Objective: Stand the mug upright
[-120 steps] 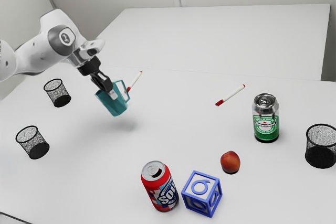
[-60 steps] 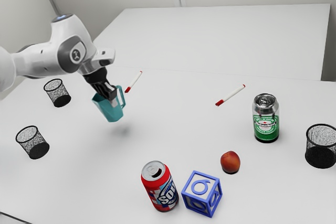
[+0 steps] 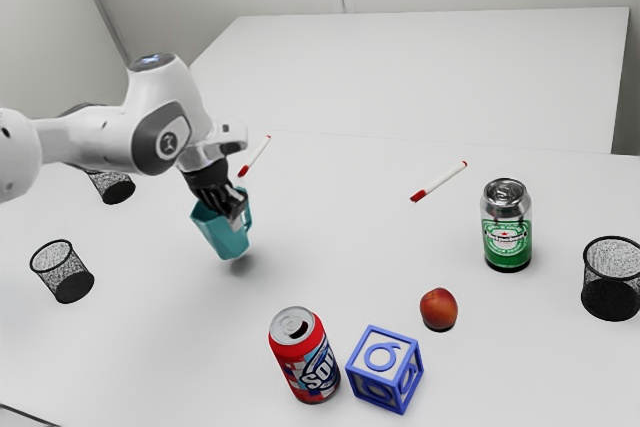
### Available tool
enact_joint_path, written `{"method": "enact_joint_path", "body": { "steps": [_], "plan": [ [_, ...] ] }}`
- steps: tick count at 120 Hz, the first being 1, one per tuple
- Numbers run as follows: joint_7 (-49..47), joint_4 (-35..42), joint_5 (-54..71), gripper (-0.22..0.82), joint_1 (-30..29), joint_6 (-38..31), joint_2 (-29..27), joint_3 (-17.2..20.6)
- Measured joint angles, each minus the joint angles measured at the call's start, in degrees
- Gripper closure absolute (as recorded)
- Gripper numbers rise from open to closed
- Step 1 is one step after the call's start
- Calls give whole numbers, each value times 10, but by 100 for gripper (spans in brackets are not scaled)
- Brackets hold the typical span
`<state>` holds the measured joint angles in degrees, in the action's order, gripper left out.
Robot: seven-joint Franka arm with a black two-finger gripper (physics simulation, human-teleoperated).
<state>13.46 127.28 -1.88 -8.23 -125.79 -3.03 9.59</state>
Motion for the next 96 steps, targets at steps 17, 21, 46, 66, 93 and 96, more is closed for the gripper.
{"method": "enact_joint_path", "body": {
  "steps": [17, 21, 46, 66, 93, 96],
  "plan": [
    [-31, 20, 6, 78, -1, -24, 0, 1],
    [-38, 26, 11, 78, -1, -31, 0, 1],
    [-78, 46, 29, 78, 2, -75, 4, 1],
    [-102, 47, 31, 78, 8, -90, 10, 1],
    [-127, 48, 33, 78, 7, -98, 22, 3],
    [-129, 48, 35, 78, 6, -99, 23, 3]
  ]
}}
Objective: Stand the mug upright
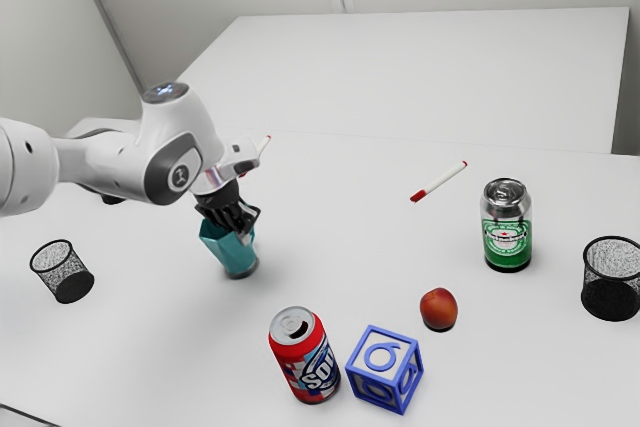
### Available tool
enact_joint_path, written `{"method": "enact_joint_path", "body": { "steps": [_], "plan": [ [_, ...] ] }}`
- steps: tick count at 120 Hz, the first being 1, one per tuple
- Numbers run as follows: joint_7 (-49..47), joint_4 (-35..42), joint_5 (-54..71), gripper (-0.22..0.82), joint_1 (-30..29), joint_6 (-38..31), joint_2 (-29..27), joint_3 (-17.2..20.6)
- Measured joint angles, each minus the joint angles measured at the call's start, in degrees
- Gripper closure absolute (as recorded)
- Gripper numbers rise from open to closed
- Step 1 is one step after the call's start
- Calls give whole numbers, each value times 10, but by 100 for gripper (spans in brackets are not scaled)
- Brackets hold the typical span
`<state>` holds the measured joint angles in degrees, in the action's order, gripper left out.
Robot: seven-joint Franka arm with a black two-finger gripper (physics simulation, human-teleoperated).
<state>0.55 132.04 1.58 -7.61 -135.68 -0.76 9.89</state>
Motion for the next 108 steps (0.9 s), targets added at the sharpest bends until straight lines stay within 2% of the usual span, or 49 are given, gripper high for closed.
{"method": "enact_joint_path", "body": {
  "steps": [20, 36, 47, 64, 74, 89, 108],
  "plan": [
    [-14, 0, 4, 78, -6, -3, 7, 5],
    [-24, 0, 5, 77, 4, -4, 8, -7],
    [-26, 1, 0, 65, -1, -4, 5, -2],
    [-27, -3, -5, 38, -4, -3, -6, 0],
    [-28, -13, -7, 27, -3, 0, -18, 0],
    [-28, -44, -12, 16, 11, 27, -35, 2],
    [-28, -121, -15, 9, 26, 102, -40, 4]
  ]
}}
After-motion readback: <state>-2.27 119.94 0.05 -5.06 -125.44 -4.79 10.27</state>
